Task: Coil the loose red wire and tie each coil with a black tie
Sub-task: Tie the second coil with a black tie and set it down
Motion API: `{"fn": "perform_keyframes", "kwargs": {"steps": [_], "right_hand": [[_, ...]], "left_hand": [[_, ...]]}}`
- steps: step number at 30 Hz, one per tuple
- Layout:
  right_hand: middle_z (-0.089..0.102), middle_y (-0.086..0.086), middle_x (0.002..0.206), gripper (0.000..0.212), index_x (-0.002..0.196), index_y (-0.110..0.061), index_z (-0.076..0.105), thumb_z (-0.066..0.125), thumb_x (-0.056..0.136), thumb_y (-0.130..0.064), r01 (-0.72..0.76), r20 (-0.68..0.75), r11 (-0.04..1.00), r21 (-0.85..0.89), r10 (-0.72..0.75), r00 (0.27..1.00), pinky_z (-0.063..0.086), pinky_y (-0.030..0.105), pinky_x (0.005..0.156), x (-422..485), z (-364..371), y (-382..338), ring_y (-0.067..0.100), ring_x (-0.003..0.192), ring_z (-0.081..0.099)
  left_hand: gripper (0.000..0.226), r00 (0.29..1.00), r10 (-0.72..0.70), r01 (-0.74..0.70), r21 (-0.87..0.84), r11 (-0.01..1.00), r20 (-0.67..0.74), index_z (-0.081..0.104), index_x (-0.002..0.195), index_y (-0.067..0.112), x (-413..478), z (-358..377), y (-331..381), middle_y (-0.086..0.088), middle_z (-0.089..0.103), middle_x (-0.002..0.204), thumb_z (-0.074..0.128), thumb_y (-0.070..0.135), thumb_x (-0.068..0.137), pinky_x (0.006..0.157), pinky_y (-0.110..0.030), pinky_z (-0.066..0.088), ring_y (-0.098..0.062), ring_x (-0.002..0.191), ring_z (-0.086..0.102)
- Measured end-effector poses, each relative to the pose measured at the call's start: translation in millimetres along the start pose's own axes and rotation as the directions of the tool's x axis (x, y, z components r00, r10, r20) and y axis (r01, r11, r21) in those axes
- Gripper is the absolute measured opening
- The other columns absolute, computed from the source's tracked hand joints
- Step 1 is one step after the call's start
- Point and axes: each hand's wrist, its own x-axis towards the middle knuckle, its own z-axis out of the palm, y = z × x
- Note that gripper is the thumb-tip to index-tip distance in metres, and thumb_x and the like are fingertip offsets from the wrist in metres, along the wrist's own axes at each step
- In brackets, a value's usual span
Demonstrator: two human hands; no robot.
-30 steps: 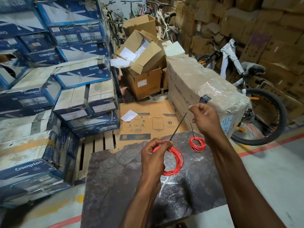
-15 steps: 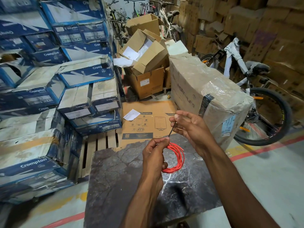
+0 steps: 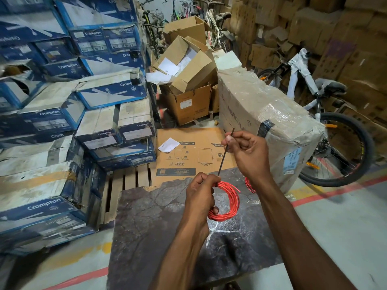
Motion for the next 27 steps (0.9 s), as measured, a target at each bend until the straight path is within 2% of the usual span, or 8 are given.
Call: {"fn": "perform_keyframes", "kwargs": {"steps": [4,7,11,16,18,23,27], "right_hand": [[0.08,0.007,0.088,0.01,0.102,-0.011,0.079,0.073,0.096,-0.016,0.011,0.044,1.0,-0.002,-0.011,0.999,0.061,0.033,0.08,2,-9,2,0.024,0.083,0.075],[0.079,0.006,0.089,0.009,0.1,-0.012,0.079,0.074,0.095,-0.016,0.062,0.026,0.996,-0.062,-0.061,0.998,0.059,0.029,0.078,4,-15,0,0.014,0.081,0.072],[0.076,-0.007,0.089,0.009,0.099,-0.017,0.076,0.071,0.096,-0.01,0.143,-0.031,0.979,-0.148,-0.149,0.988,0.057,0.019,0.076,4,-12,-4,0.003,0.081,0.072],[0.074,-0.009,0.089,0.009,0.098,-0.01,0.077,0.069,0.097,-0.013,0.273,-0.169,0.926,-0.262,-0.323,0.931,0.056,0.024,0.078,7,-10,-8,0.007,0.086,0.071],[0.074,-0.008,0.089,0.009,0.098,-0.01,0.077,0.068,0.097,-0.013,0.287,-0.213,0.921,-0.262,-0.345,0.914,0.056,0.027,0.078,8,-10,-9,0.009,0.086,0.071],[0.075,-0.006,0.09,0.009,0.099,-0.018,0.075,0.068,0.097,-0.012,0.276,-0.229,0.945,-0.174,-0.312,0.922,0.058,0.028,0.078,10,-10,-7,0.01,0.086,0.072],[0.074,-0.007,0.09,0.008,0.102,-0.012,0.075,0.068,0.098,-0.011,0.148,-0.2,0.989,-0.024,-0.15,0.968,0.056,0.026,0.072,13,-15,-5,0.001,0.078,0.066]], "left_hand": [[0.018,0.999,-0.009,0.009,-0.006,1.0,0.038,0.057,0.08,0.018,1,-7,1,0.005,0.025,0.058,0.068,0.026,0.092,0.043,-0.023,0.032,-0.012,0.048,0.024],[0.019,0.999,0.014,-0.015,0.016,1.0,0.047,0.057,0.078,0.018,0,-7,0,0.004,0.027,0.058,0.069,0.024,0.092,0.043,-0.024,0.033,-0.012,0.048,0.024],[0.018,0.998,0.053,-0.054,0.024,0.998,0.043,0.057,0.077,0.015,-3,2,3,0.003,0.029,0.053,0.067,0.018,0.092,0.04,-0.022,0.032,-0.012,0.042,0.024],[0.016,0.992,0.123,-0.124,0.054,0.991,0.018,0.057,0.077,0.012,-6,15,13,0.009,0.037,0.043,0.066,0.013,0.09,0.039,-0.019,0.027,-0.011,0.031,0.025],[0.016,0.989,0.146,-0.147,0.062,0.987,0.022,0.057,0.076,0.011,-9,18,15,0.007,0.038,0.042,0.066,0.011,0.089,0.038,-0.018,0.026,-0.011,0.029,0.026],[0.019,0.99,0.127,-0.13,0.051,0.99,0.054,0.056,0.074,0.012,-12,20,20,-0.001,0.033,0.047,0.066,0.012,0.09,0.037,-0.018,0.025,-0.012,0.031,0.026],[0.016,0.984,0.094,-0.082,-0.09,0.993,0.149,0.06,0.082,0.014,-12,15,25,0.003,0.028,0.056,0.068,0.02,0.095,0.036,-0.018,0.024,-0.008,0.044,0.022]]}}
